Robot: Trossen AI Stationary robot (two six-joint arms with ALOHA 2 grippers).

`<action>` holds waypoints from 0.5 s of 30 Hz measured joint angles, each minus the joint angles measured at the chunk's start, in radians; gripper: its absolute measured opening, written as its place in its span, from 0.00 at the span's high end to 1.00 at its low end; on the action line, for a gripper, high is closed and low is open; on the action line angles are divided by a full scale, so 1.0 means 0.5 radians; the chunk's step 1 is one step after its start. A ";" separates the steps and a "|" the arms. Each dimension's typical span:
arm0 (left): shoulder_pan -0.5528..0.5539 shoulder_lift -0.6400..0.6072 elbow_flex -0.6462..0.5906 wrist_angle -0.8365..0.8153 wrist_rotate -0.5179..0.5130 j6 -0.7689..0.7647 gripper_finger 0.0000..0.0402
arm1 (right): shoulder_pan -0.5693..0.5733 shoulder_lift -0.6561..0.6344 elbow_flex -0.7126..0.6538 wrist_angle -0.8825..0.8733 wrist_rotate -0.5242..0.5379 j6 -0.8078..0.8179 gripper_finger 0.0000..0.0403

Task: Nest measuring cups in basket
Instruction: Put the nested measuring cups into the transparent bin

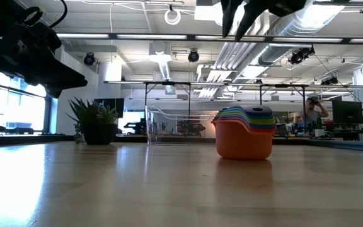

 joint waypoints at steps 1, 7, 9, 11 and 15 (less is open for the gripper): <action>0.001 0.000 0.000 0.000 0.000 0.000 0.80 | 0.015 0.012 0.000 -0.003 -0.021 0.066 0.78; 0.000 0.000 0.000 0.000 0.000 0.000 0.80 | 0.098 0.043 0.000 -0.003 -0.088 0.336 0.77; 0.000 0.000 0.000 0.000 0.000 0.000 0.80 | 0.122 0.043 0.000 -0.005 -0.088 0.388 0.74; 0.001 0.000 0.000 0.000 0.000 0.000 0.80 | 0.150 0.043 0.000 -0.013 -0.088 0.437 0.70; 0.000 0.000 0.000 0.000 0.000 0.000 0.80 | 0.204 0.043 0.000 -0.041 -0.088 0.527 0.58</action>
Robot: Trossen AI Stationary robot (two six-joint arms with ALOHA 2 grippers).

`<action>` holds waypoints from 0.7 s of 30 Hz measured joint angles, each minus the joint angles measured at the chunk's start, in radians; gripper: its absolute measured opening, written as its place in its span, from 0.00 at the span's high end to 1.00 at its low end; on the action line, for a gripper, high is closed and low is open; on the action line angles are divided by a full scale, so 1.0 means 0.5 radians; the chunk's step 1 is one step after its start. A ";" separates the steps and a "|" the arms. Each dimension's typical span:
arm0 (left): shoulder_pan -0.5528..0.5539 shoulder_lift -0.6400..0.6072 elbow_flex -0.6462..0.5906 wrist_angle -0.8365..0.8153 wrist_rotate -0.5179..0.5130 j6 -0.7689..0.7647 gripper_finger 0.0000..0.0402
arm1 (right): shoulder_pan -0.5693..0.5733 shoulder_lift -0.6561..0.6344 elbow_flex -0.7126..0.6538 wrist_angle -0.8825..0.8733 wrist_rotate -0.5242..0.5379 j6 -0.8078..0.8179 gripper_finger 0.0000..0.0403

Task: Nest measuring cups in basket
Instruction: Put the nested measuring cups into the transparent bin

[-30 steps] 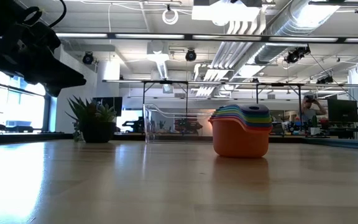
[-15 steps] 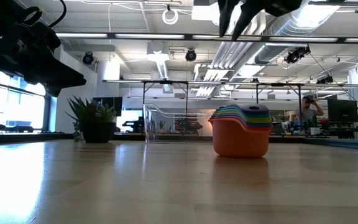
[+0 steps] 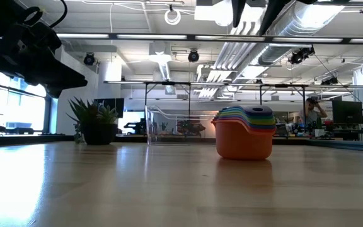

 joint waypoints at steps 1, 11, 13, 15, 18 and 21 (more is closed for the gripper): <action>0.000 0.000 0.000 0.000 0.000 0.000 0.80 | 0.011 0.000 0.000 -0.003 0.000 0.023 0.55; 0.000 0.000 0.000 0.000 0.000 0.000 0.80 | 0.075 0.138 -0.001 -0.023 -0.037 0.304 0.20; 0.000 0.000 0.000 0.000 0.000 0.000 0.80 | 0.077 0.179 -0.001 -0.012 -0.052 0.351 0.15; 0.000 0.000 0.001 0.000 0.000 0.000 0.80 | 0.075 0.219 -0.001 0.005 -0.068 0.382 0.12; 0.000 0.000 0.001 0.000 0.000 0.000 0.80 | 0.067 0.272 -0.001 0.010 -0.127 0.400 0.09; 0.000 0.000 0.001 0.000 0.000 0.000 0.80 | 0.051 0.342 -0.001 0.014 -0.166 0.414 0.09</action>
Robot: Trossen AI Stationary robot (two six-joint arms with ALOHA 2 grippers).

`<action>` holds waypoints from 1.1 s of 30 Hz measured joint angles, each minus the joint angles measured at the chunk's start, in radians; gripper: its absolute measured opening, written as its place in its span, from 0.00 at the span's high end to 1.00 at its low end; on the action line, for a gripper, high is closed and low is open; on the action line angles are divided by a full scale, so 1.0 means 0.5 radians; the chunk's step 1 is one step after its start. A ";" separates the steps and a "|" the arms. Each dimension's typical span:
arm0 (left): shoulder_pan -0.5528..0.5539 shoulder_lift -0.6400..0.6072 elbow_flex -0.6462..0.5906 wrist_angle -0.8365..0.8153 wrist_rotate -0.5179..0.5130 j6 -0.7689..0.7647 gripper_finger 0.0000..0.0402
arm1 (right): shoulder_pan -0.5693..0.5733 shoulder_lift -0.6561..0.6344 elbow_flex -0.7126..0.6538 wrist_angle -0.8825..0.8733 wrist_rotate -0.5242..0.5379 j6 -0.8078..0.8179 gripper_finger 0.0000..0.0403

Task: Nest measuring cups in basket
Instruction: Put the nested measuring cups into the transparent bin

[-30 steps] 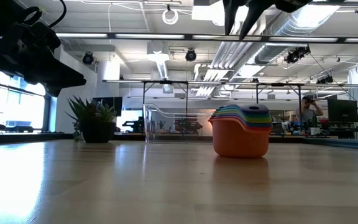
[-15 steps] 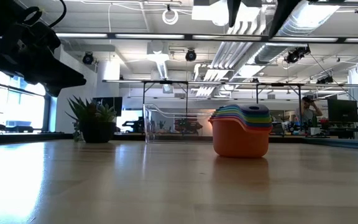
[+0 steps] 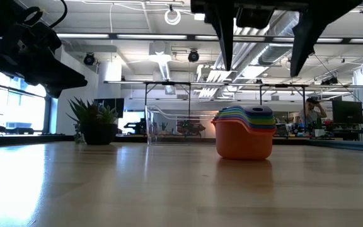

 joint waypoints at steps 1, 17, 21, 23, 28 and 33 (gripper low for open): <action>0.001 0.000 0.000 0.000 0.000 0.000 0.80 | -0.006 0.023 0.000 0.003 -0.005 0.010 0.09; 0.000 0.000 0.000 0.000 0.000 0.000 0.80 | -0.145 0.369 -0.001 0.083 -0.080 -0.100 0.12; 0.000 0.000 0.000 0.000 0.000 0.000 0.80 | -0.165 0.401 -0.001 0.146 -0.103 -0.127 0.19; 0.000 0.001 0.000 -0.001 0.000 0.000 0.80 | -0.164 0.401 -0.001 0.153 -0.104 -0.119 0.23; 0.001 0.000 0.000 0.000 0.000 0.000 0.80 | -0.164 0.401 -0.001 0.140 -0.124 -0.065 0.33; 0.000 0.000 0.000 0.000 0.000 0.000 0.80 | -0.164 0.401 -0.001 0.138 -0.151 -0.054 0.46</action>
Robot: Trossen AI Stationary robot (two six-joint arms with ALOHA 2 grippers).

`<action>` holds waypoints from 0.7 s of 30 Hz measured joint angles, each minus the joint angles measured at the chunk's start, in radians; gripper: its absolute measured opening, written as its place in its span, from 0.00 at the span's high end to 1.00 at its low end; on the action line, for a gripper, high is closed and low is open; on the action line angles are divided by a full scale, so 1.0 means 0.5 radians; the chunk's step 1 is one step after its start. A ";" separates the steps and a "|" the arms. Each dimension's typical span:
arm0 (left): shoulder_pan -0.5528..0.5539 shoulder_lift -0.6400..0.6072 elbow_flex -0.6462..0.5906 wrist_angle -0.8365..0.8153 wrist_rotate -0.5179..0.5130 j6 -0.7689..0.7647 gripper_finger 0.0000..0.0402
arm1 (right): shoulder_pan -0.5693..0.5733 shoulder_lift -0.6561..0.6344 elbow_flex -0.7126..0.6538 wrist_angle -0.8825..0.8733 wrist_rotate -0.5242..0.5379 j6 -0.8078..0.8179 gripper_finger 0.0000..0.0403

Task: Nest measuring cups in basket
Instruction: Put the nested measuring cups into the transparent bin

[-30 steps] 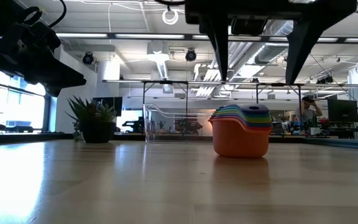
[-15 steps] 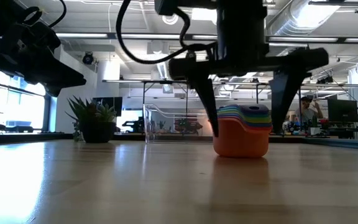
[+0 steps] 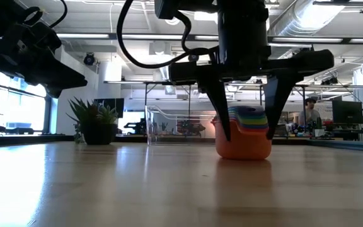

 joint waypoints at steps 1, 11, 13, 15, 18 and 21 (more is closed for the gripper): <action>0.000 0.000 0.000 0.000 0.000 0.000 0.80 | 0.000 0.000 0.000 -0.001 -0.002 0.005 0.48; 0.001 0.000 0.000 0.000 0.000 0.000 0.80 | 0.000 0.000 0.000 -0.013 -0.048 -0.004 0.69; 0.000 0.000 0.000 0.000 0.000 0.000 0.80 | 0.000 0.000 0.000 -0.013 -0.060 -0.023 0.69; 0.000 0.001 0.000 0.000 0.000 0.000 0.80 | -0.004 0.000 0.000 -0.014 -0.073 -0.057 0.69; 0.000 0.001 0.000 0.000 0.000 0.000 0.80 | -0.014 0.000 0.000 -0.014 -0.091 -0.099 0.69; 0.001 0.001 0.000 -0.001 0.000 -0.001 0.80 | -0.025 0.000 0.000 -0.013 -0.117 -0.148 0.69</action>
